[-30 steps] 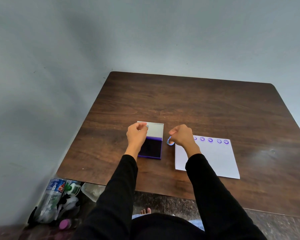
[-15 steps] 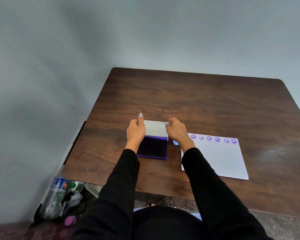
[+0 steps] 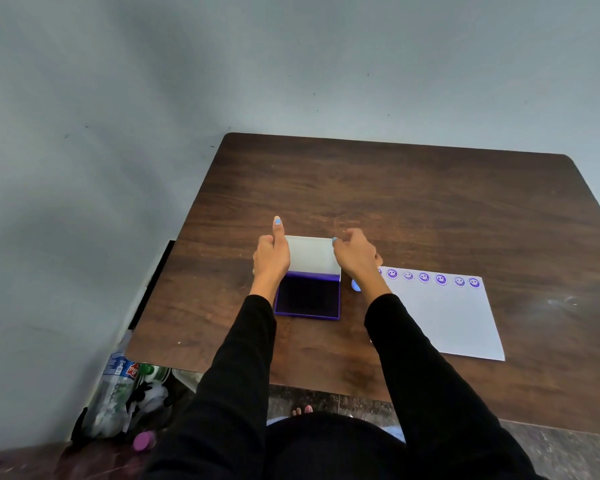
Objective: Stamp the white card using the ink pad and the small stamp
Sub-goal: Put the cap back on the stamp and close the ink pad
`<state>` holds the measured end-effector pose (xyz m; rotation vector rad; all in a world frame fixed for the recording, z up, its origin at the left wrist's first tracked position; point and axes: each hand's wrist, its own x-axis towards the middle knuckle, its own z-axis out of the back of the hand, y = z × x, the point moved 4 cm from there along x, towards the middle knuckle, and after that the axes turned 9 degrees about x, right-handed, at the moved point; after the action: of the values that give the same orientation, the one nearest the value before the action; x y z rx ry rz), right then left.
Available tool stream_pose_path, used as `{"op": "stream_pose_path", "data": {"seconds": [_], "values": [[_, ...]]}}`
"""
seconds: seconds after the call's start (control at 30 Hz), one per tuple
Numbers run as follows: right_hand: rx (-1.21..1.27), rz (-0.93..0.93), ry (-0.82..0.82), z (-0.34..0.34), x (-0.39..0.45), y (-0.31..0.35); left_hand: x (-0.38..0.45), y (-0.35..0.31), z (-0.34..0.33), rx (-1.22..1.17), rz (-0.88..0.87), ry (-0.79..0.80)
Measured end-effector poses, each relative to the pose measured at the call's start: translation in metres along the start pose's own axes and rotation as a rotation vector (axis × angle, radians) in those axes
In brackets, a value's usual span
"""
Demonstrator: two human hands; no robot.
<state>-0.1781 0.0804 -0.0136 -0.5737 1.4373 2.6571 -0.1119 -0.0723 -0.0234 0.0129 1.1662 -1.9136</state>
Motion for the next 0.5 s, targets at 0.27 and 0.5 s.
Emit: {"op": "stream_pose_path", "data": {"seconds": [0.27, 0.5], "values": [[0.085, 0.073, -0.122, 0.021, -0.017, 0.013, -0.01, -0.004, 0.017, -0.004, 0.0, -0.056], [0.073, 0.074, 0.007, 0.034, -0.035, 0.013, -0.035, -0.001, 0.034, 0.033, 0.008, -0.075]]}}
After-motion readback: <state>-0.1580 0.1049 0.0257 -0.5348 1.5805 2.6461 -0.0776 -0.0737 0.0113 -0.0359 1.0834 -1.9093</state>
